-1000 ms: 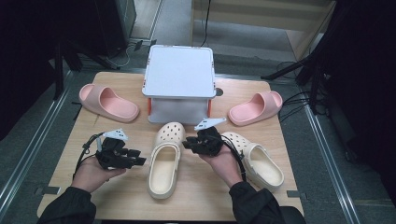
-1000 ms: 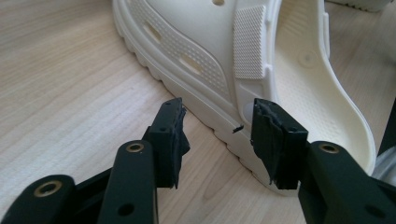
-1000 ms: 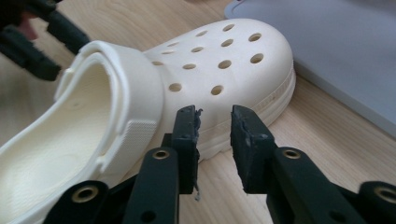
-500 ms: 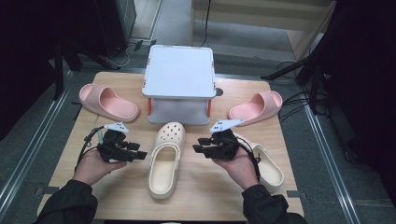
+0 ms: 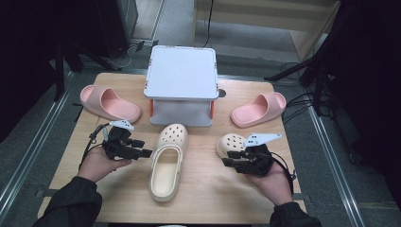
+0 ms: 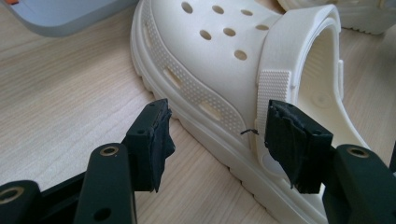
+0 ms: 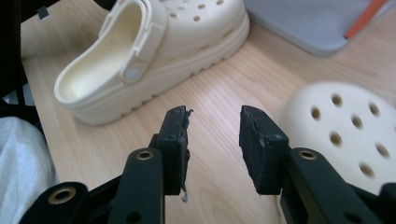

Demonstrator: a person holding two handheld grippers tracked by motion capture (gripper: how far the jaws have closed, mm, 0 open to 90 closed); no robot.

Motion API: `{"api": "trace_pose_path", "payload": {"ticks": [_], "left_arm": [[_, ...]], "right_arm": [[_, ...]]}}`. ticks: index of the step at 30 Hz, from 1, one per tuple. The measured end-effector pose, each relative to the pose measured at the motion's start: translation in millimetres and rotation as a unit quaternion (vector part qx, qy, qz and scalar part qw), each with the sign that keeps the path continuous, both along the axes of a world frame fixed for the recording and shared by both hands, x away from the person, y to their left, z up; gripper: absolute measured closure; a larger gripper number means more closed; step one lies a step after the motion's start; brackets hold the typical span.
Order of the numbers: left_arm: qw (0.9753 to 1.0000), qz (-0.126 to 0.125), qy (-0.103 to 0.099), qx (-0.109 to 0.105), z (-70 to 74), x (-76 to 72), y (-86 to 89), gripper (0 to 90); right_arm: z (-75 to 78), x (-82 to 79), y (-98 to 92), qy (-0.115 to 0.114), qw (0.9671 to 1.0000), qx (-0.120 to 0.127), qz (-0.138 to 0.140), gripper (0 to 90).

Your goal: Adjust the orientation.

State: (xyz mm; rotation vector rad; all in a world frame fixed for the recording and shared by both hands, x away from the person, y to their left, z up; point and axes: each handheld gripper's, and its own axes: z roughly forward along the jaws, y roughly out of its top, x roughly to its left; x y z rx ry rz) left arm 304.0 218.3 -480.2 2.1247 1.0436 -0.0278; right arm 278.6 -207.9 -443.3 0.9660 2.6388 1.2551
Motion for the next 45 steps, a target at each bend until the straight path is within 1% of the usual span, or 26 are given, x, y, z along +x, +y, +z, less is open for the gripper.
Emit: {"api": "trace_pose_path", "payload": {"ticks": [1, 4, 5, 8, 12, 13, 14, 19, 20, 22, 24, 25, 26, 28, 29, 30, 31, 32, 33, 34, 39, 40, 41, 42, 44, 45], "left_arm": [[1.0, -0.001, -0.001, 0.0, 0.6, 0.7, -0.1, 40.5], [1.0, -0.001, -0.004, -0.001, 1.1, 2.8, -0.8, 40.2], [1.0, -0.001, -0.002, 0.0, 1.1, 3.3, -0.9, 40.2], [1.0, 0.002, 0.0, 0.002, 0.5, 5.6, -1.3, 39.9], [1.0, 0.006, -0.001, 0.0, 1.9, 7.0, -1.4, 40.6], [1.0, 0.006, -0.001, 0.0, 1.9, 7.0, -1.4, 40.7], [1.0, 0.006, 0.0, 0.001, 2.0, 6.8, -1.4, 40.9], [1.0, 0.008, -0.002, 0.004, 2.2, 6.3, -0.5, 41.7], [0.9999, 0.013, -0.006, 0.005, 2.7, 6.1, 0.3, 42.1], [0.9998, 0.017, -0.011, 0.006, 3.2, 6.2, 1.0, 42.6], [0.9997, 0.021, -0.014, 0.0, 4.0, 6.7, 2.4, 43.2], [0.9997, 0.021, -0.014, 0.0, 4.0, 6.7, 2.4, 43.2], [0.9997, 0.021, -0.012, 0.001, 3.7, 6.9, 2.5, 43.2], [0.9997, 0.021, -0.011, 0.002, 3.3, 7.1, 2.3, 43.3], [0.9998, 0.02, -0.01, 0.002, 2.8, 7.1, 2.0, 43.4], [0.9998, 0.019, -0.008, 0.006, 2.1, 7.4, 1.4, 43.9], [0.9998, 0.019, -0.008, 0.006, 2.1, 7.4, 1.4, 44.0], [0.9998, 0.017, -0.006, 0.007, 1.1, 7.6, 0.2, 44.2], [0.9998, 0.017, -0.006, 0.007, 1.1, 7.6, 0.2, 44.3], [0.9999, 0.014, -0.004, 0.007, 0.6, 7.4, -0.6, 44.5], [0.9999, 0.014, -0.003, 0.009, 0.2, 7.5, -0.8, 45.0], [0.9998, 0.015, -0.003, 0.008, 0.1, 7.6, -0.9, 45.1], [0.9998, 0.015, -0.003, 0.008, 0.1, 7.6, -0.9, 45.1], [0.9998, 0.015, -0.003, 0.008, 0.2, 7.8, -1.0, 45.1], [0.9999, 0.014, -0.003, 0.009, 0.3, 7.7, -1.1, 45.1], [0.9998, 0.014, -0.003, 0.009, 0.4, 7.6, -1.2, 45.2]], "right_arm": [[0.0, 0.0, 0.0, 0.0, 1.0, 0.0, 0.0, 62.6], [0.6, -5.1, -18.0, 0.004, 1.0, 0.0, -0.005, 62.6], [0.6, -5.1, -18.0, 0.004, 1.0, 0.0, -0.005, 62.6], [2.6, -8.8, -29.1, 0.005, 0.9999, 0.001, -0.011, 62.6], [5.8, -18.1, -53.5, 0.007, 0.9994, -0.007, -0.034, 61.3], [5.8, -18.1, -53.5, 0.007, 0.9994, -0.007, -0.034, 61.3], [6.6, -20.7, -62.3, 0.003, 0.999, -0.01, -0.043, 60.5], [6.7, -22.8, -75.3, 0.001, 0.9979, -0.017, -0.063, 59.5], [4.9, -22.2, -78.7, -0.001, 0.9973, -0.026, -0.069, 58.6], [3.5, -21.5, -79.4, 0.001, 0.997, -0.031, -0.071, 58.1], [-5.9, -16.1, -80.0, 0.01, 0.9966, -0.035, -0.074, 57.5], [-5.9, -16.1, -80.0, 0.01, 0.9966, -0.035, -0.074, 57.5], [-12.0, -13.0, -76.1, 0.017, 0.9966, -0.038, -0.072, 57.9], [-14.3, -11.8, -74.0, 0.015, 0.9966, -0.041, -0.07, 58.5], [-17.8, -10.1, -70.4, 0.016, 0.9964, -0.048, -0.068, 59.7], [-22.8, -6.4, -65.9, 0.021, 0.9961, -0.054, -0.066, 64.8], [-22.8, -6.4, -65.9, 0.021, 0.9961, -0.054, -0.066, 64.8], [-26.0, -3.4, -62.2, 0.024, 0.9956, -0.061, -0.067, 70.0], [-26.0, -3.4, -62.2, 0.024, 0.9956, -0.061, -0.067, 70.0], [-26.7, -1.9, -60.3, 0.021, 0.995, -0.067, -0.071, 76.8], [-25.5, -0.1, -59.2, 0.024, 0.9944, -0.064, -0.081, 78.2], [-23.2, -0.2, -55.2, 0.018, 0.9939, -0.068, -0.085, 78.3], [-23.2, -0.2, -55.2, 0.018, 0.9939, -0.068, -0.085, 78.3], [-19.4, 1.3, -50.2, 0.019, 0.9934, -0.064, -0.094, 78.4], [-18.0, 2.0, -47.7, 0.018, 0.9937, -0.061, -0.093, 78.4], [-15.3, 3.6, -41.5, 0.018, 0.9938, -0.06, -0.092, 78.4]]}}
